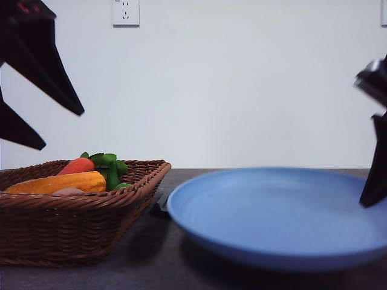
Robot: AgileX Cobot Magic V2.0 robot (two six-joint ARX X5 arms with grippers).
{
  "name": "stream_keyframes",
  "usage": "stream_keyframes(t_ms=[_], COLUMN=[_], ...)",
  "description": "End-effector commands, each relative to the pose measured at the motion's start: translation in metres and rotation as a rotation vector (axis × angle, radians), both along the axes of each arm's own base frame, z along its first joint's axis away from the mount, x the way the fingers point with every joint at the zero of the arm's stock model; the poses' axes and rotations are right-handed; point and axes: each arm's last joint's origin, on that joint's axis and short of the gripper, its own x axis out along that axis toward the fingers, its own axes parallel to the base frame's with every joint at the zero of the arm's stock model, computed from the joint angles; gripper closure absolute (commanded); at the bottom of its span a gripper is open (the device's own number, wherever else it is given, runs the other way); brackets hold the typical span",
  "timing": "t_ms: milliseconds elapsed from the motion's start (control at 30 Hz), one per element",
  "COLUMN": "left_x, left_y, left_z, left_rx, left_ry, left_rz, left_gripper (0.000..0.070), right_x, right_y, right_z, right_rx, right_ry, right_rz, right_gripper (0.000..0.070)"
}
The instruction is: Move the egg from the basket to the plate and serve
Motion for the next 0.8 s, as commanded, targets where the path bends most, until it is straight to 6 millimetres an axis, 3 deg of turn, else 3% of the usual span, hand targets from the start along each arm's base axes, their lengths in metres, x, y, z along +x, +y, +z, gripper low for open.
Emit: stream_keyframes(t_ms=[0,433,767], left_x=[0.002,0.025,0.038], left_y=[-0.007,-0.046,-0.055], left_z=[0.001,-0.021,-0.043], left_rx=[0.040,0.244,0.306], left_ry=[-0.013,0.046,0.129], left_rz=[0.031,0.018,0.004], left_gripper=[0.0246,0.0240,0.0242], right_x=[-0.003,-0.018,-0.019], right_y=[-0.001,-0.007,-0.007], right_z=[0.005,0.022,0.022], right_rx=[0.010,-0.003,-0.009], right_ry=[-0.020,-0.097,-0.096], right_rz=[-0.003,-0.032,-0.035], right_gripper=[0.0700,0.0700,0.0700])
